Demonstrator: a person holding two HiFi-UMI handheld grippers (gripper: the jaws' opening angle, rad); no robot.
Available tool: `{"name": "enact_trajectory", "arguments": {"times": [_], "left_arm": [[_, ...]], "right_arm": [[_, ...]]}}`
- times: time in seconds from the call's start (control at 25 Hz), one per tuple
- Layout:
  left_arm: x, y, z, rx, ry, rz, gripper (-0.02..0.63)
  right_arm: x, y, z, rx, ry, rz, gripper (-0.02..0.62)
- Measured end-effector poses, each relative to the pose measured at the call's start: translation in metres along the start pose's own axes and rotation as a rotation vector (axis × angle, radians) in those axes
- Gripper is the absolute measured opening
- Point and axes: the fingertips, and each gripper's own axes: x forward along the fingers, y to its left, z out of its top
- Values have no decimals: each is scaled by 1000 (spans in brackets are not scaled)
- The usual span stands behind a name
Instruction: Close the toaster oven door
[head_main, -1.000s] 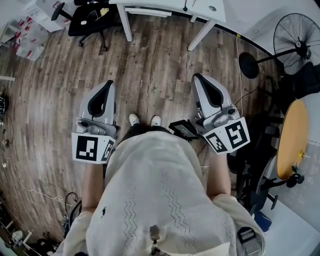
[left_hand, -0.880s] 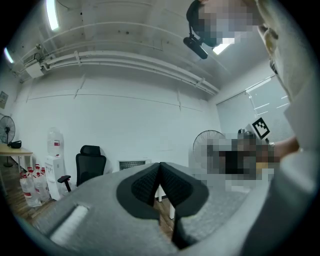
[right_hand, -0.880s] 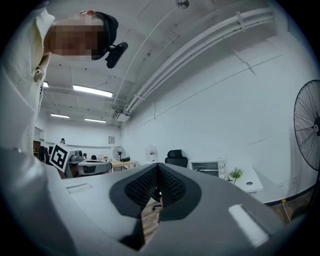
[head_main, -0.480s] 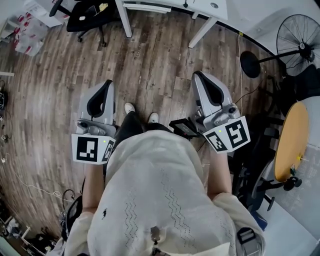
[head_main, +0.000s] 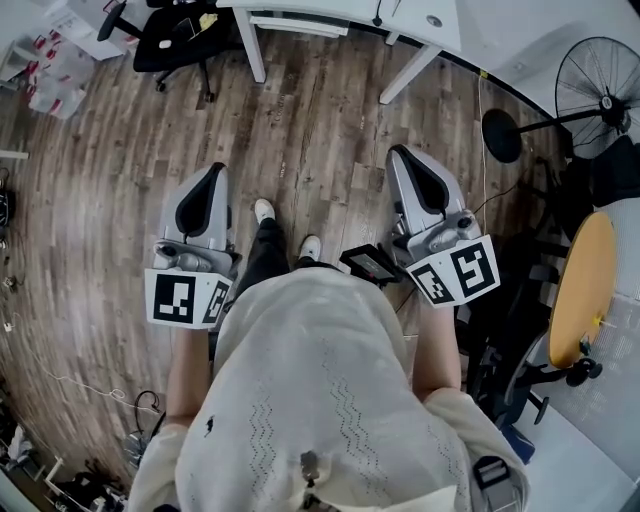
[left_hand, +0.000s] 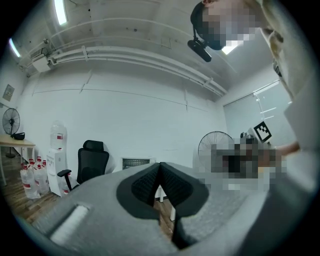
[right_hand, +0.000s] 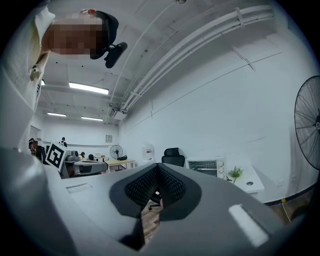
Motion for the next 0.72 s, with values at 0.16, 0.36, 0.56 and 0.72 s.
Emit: {"name": "enact_trajectory", "arguments": {"times": [0.16,0.36,0.56,0.72], "left_arm": [[14,18,-1,-9,6,-11,3],[33,39,-5,-14,21,-30,3],[56,67,-10,-22,27,-53,3],[79,91,-9,-35,23,-87,3]], "right_arm": [[23,-1,0,-10,0,-5,9],[50,-8,-5,1,17,-26,9],[83,-18,-10,31,25,-54,9],[107,-23,-10,39,22,-95,9]]}}
